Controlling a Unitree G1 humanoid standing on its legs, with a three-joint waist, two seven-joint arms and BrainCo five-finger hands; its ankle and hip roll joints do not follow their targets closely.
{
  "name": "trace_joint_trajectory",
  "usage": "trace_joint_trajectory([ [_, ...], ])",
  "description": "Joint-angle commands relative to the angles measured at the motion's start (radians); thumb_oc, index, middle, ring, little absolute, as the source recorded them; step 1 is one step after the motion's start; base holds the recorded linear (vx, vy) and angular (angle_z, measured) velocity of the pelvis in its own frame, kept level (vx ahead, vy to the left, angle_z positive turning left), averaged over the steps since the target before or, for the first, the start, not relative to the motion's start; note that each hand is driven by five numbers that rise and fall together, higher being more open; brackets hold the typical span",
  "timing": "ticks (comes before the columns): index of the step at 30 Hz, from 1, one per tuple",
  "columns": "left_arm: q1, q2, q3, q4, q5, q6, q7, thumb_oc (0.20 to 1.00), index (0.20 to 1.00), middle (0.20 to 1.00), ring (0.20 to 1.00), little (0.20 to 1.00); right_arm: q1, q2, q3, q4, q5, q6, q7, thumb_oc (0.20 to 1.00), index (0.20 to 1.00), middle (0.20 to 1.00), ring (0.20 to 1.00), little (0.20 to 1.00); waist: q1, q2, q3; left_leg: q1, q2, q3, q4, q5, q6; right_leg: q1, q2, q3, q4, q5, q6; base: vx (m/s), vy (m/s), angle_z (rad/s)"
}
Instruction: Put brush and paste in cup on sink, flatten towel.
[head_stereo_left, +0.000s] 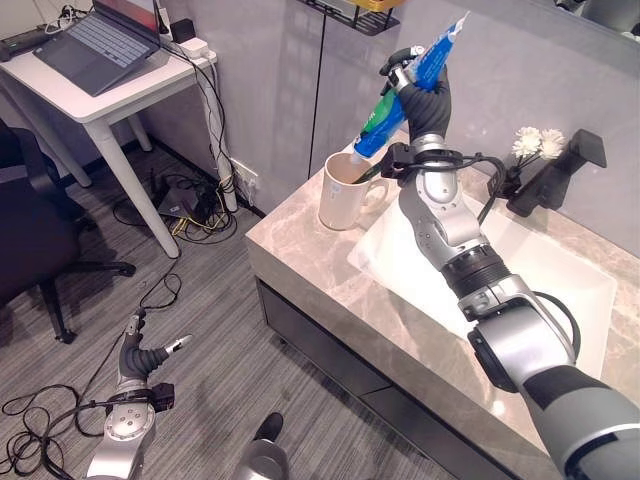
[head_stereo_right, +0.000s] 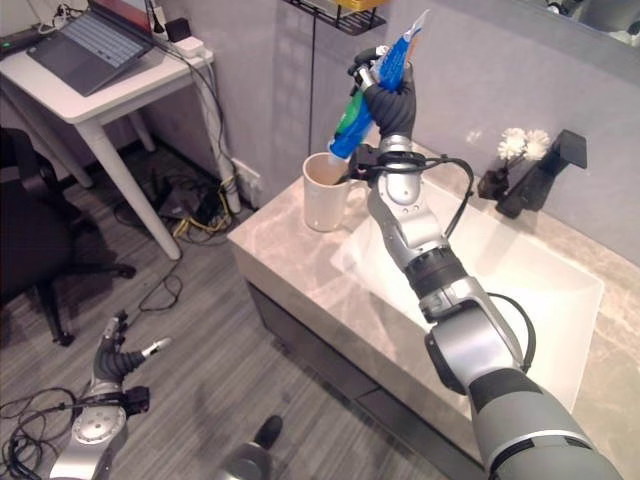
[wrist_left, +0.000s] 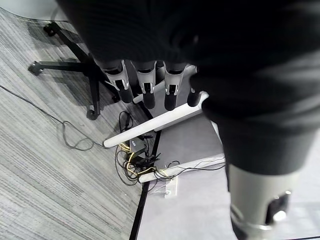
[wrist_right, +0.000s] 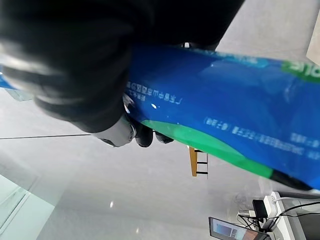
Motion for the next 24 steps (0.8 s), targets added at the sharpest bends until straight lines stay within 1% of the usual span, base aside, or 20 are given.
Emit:
trace_joint_trajectory([
  [1, -0.021, 0.027, -0.011, 0.010, -0.006, -0.030, 0.008, 1.000, 1.000, 1.000, 1.000, 1.000, -0.116, -0.044, 0.025, -0.024, -0.009, -0.042, 0.012, 0.200, 0.200, 0.200, 0.200, 0.200, 0.001, -0.037, -0.027, -0.015, -0.037, 0.025, -0.005, 0.008, 0.059, 0.069, -0.083, 0.068, -0.001, 0.138, 0.062, 0.00, 0.000, 0.00],
  [13, -0.020, 0.016, -0.025, 0.020, -0.009, -0.032, 0.010, 1.000, 1.000, 1.000, 1.000, 1.000, -0.133, -0.042, 0.044, -0.006, -0.065, -0.035, -0.010, 0.200, 0.200, 0.200, 0.200, 0.200, -0.006, -0.044, -0.016, -0.026, -0.036, 0.026, -0.005, 0.009, 0.062, 0.057, -0.082, 0.074, -0.001, 0.144, 0.062, 0.00, 0.000, 0.00],
  [24, -0.016, 0.019, -0.035, 0.022, 0.001, -0.030, 0.011, 1.000, 1.000, 1.000, 1.000, 1.000, -0.138, -0.067, 0.052, -0.012, -0.118, -0.026, -0.034, 0.200, 0.200, 0.200, 0.200, 0.200, 0.003, -0.057, -0.001, -0.042, -0.042, 0.020, -0.005, 0.010, 0.065, 0.048, -0.084, 0.073, -0.001, 0.161, 0.067, 0.00, 0.001, -0.01],
])
